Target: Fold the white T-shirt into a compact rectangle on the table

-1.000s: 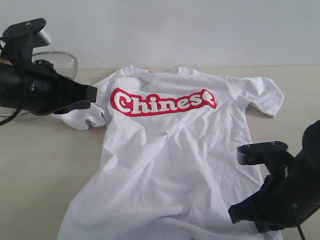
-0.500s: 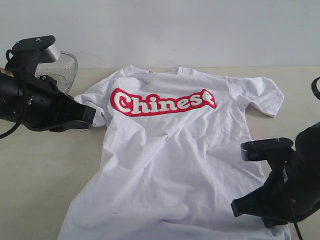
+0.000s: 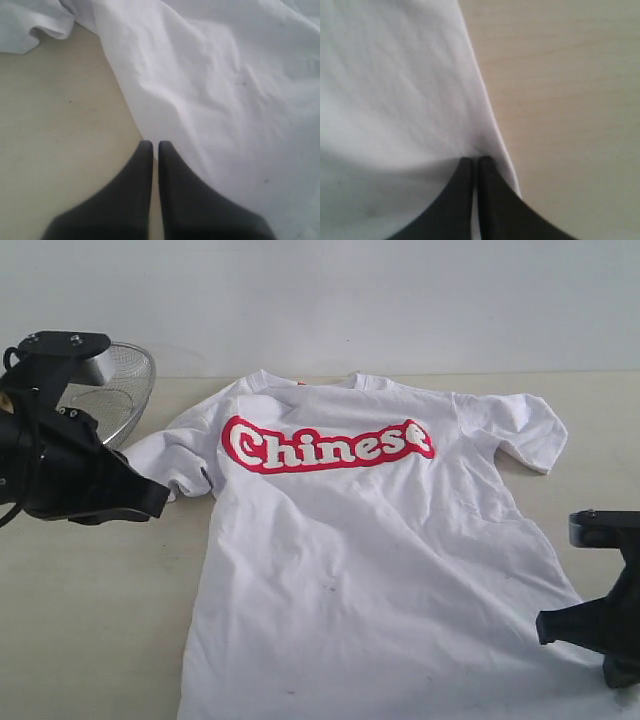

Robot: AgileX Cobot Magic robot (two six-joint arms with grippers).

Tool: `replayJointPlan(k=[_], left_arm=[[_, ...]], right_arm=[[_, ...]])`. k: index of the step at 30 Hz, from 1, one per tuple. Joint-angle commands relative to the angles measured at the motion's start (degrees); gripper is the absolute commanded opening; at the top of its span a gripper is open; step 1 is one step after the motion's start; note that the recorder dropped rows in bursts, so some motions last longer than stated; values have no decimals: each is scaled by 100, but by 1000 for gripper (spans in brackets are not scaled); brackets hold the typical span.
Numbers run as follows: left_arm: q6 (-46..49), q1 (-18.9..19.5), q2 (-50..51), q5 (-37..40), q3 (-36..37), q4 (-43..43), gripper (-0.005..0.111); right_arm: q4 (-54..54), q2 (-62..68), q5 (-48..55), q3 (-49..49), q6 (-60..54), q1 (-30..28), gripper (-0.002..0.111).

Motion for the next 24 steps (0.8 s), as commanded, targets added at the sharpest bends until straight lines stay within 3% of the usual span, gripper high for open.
replayJointPlan(k=[1, 11, 15, 24], left_arm=[[-260, -20, -143, 115, 16, 278, 4], [-361, -20, -177, 209, 16, 267, 4], [-361, -20, -177, 239, 16, 267, 4], [-505, -20, -177, 328, 16, 253, 4]], right_arm=[[-186, 23, 224, 93, -48, -85, 0], [1475, -1618, 464, -199, -1515, 465, 0], [2772, -1995, 555, -407, -2367, 1199, 0], [3052, -819, -550, -405, -1955, 3111, 0]])
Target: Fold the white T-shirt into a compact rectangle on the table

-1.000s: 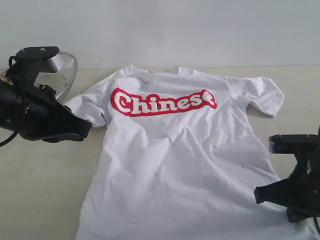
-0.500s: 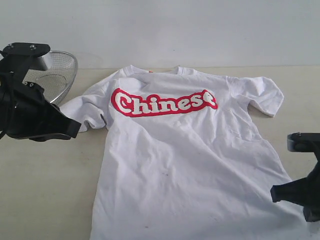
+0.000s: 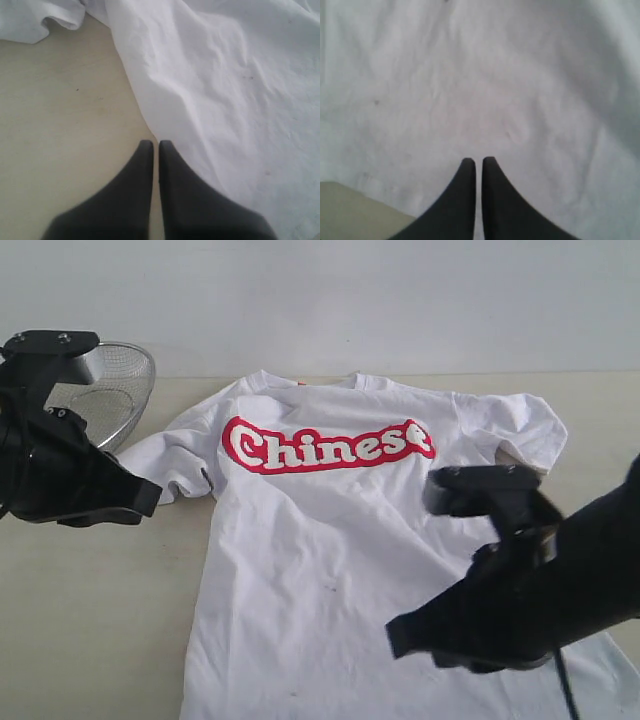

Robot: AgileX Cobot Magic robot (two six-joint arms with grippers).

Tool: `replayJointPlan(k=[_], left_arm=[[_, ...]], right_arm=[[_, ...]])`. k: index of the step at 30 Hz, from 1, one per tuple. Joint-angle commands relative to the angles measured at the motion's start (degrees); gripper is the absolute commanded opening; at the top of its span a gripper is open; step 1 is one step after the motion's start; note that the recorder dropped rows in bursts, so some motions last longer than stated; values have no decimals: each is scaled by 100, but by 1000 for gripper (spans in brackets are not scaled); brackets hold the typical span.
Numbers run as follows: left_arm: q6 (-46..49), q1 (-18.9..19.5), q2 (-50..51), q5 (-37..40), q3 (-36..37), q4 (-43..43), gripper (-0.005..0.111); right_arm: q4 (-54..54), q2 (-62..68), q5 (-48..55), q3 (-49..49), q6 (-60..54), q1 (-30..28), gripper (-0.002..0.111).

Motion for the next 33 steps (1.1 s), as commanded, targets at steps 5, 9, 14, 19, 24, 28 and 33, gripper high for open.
replayJointPlan(k=[5, 9, 14, 19, 24, 28, 33], left_arm=[[-178, -20, -38, 185, 24, 24, 4], [-266, -20, -38, 298, 24, 14, 4], [-266, -20, -38, 441, 24, -22, 4], [-266, -20, -38, 441, 24, -22, 4], [-266, -20, -38, 441, 24, -22, 4], [-247, -20, -38, 504, 24, -22, 4], [-247, -20, -38, 539, 24, 1, 4]], right_arm=[[478, 991, -657, -295, -6, 1476, 0], [553, 1157, -650, -562, 21, 1784, 0], [512, 1618, -694, -602, -4, 1772, 0], [494, 1939, -756, -602, -4, 1772, 0], [-99, 1947, -712, -602, 525, 1760, 0], [-1736, 1947, -348, -602, 2043, 1760, 0], [-2007, 1947, -165, -499, 2370, 1695, 0]])
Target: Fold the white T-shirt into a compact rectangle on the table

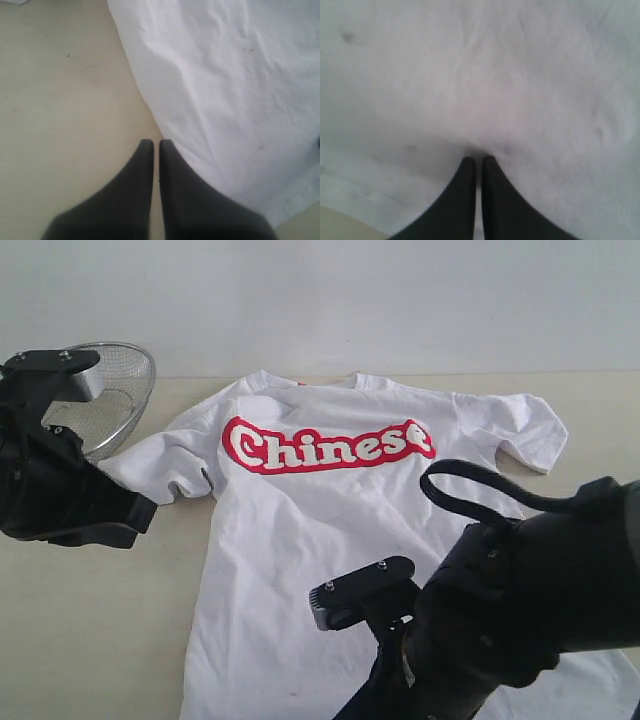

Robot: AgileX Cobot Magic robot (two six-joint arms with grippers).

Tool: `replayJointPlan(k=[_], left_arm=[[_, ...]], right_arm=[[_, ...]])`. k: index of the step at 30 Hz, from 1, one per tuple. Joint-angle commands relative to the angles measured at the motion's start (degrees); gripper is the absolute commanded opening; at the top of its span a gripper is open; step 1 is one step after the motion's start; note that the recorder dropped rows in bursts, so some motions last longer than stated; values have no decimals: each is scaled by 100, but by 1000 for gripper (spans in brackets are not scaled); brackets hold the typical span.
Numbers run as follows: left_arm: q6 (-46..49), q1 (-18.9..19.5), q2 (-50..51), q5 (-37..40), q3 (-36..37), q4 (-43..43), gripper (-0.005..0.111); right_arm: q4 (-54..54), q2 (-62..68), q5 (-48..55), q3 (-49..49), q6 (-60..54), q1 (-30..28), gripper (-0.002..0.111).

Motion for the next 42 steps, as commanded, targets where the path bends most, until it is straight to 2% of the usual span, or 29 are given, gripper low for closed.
replayJointPlan(k=[1, 6, 8, 14, 18, 28, 42], left_arm=[[-50, -20, -38, 87, 24, 1, 4], [-50, -20, -38, 87, 24, 15, 4], [-50, -20, -38, 64, 24, 16, 4], [-24, -20, -38, 64, 24, 16, 4], [-24, -20, -38, 52, 24, 16, 4], [-24, -20, -38, 68, 24, 16, 4], [-24, -20, -38, 68, 24, 16, 4]], right_arm=[[-185, -18, 61, 202, 199, -126, 0], [-185, -424, -146, 351, 86, -349, 0], [-214, -816, 159, 253, 97, -514, 0], [-187, -1500, 805, 175, -596, -1835, 0], [157, -1384, 1065, 175, -1495, -2612, 0], [-60, -675, 862, 185, -1530, -3124, 0], [-854, -34, 676, 185, -943, -3301, 0]])
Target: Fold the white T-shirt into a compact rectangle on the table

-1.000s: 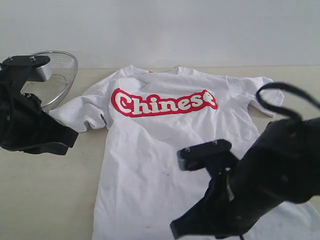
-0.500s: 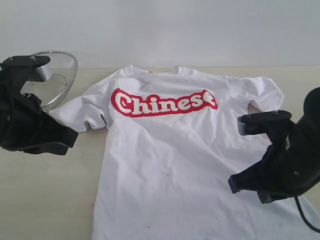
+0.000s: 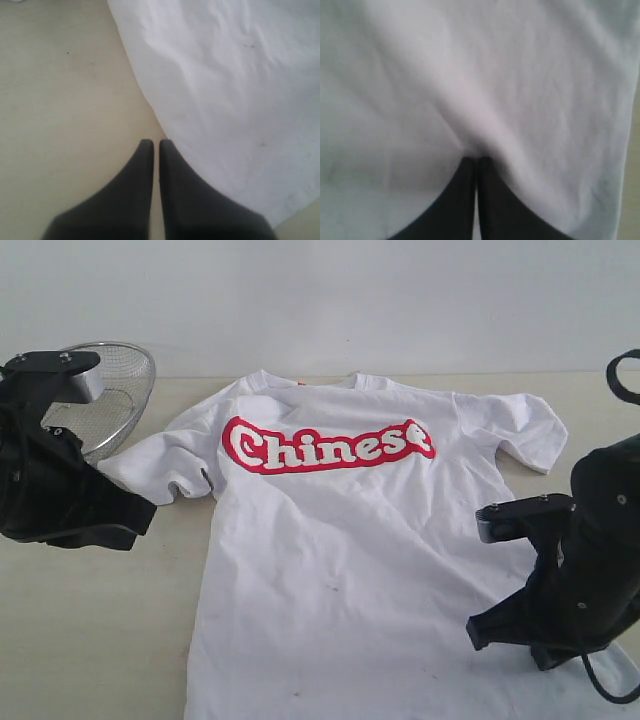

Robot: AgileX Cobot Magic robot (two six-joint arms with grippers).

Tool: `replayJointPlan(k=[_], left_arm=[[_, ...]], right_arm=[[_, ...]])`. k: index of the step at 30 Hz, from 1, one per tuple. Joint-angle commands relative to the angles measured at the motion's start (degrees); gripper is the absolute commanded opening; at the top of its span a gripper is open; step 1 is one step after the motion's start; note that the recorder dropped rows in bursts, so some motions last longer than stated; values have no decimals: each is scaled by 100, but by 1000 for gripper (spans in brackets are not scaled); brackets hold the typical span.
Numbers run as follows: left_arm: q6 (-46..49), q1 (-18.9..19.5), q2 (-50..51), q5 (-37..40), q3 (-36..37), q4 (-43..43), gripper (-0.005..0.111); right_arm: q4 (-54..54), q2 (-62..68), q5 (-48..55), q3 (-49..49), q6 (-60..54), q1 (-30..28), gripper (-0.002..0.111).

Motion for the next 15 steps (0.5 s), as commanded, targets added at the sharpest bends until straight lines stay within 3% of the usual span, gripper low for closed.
replayJointPlan(k=[1, 7, 11, 15], left_arm=[[-24, -20, -38, 25, 24, 16, 4], [-24, -20, -38, 25, 24, 16, 4], [-24, -20, -38, 25, 24, 16, 4], [-12, -20, -38, 37, 24, 16, 4]], right_arm=[[-295, 84, 25, 4, 168, -277, 0], [-295, 110, 41, 4, 120, -912, 0], [-161, 83, 41, 4, 20, -1034, 0], [914, -292, 5, -8, -869, -1023, 0]])
